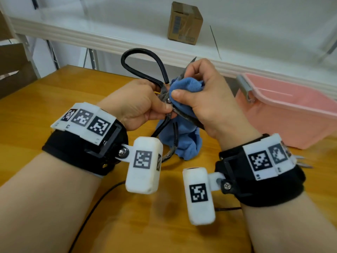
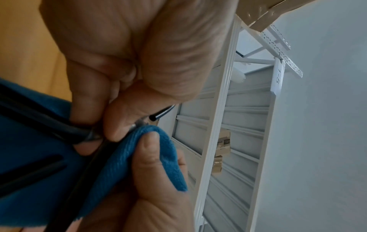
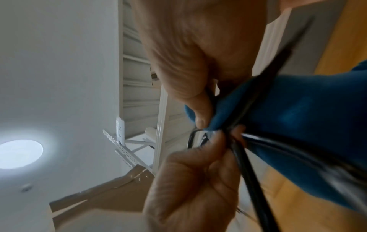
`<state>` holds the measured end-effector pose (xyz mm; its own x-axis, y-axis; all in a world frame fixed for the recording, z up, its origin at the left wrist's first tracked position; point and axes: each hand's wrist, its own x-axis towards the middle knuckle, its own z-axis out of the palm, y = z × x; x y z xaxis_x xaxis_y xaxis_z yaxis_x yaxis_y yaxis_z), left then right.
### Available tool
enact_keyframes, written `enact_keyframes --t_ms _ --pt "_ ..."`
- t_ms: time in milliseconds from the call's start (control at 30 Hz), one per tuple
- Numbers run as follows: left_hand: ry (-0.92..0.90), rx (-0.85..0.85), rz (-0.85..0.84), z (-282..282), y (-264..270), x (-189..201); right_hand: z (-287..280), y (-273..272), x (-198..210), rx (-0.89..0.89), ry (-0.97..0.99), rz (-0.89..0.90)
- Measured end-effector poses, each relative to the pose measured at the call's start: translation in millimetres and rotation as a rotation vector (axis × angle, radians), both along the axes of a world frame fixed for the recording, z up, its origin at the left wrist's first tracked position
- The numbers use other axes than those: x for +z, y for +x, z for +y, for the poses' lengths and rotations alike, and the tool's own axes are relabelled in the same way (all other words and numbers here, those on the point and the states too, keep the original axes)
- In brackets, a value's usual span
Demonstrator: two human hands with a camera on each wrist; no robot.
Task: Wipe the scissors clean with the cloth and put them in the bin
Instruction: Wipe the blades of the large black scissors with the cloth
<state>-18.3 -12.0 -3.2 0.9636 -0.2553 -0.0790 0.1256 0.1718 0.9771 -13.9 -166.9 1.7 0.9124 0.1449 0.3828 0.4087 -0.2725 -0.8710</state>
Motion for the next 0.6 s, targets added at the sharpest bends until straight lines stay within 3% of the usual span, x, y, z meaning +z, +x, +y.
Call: enact_keyframes --t_ms 233,600 --pt "0.020 -0.030 -0.027 -3.8 -1.3 -0.3 -5.0 1.4 1.1 -0.049 0.218 0.295" --pt "0.145 -0.064 -0.054 -15.5 -0.8 -3.3 -8.3 9.4 0.0 -0.109 0.526 0.377"
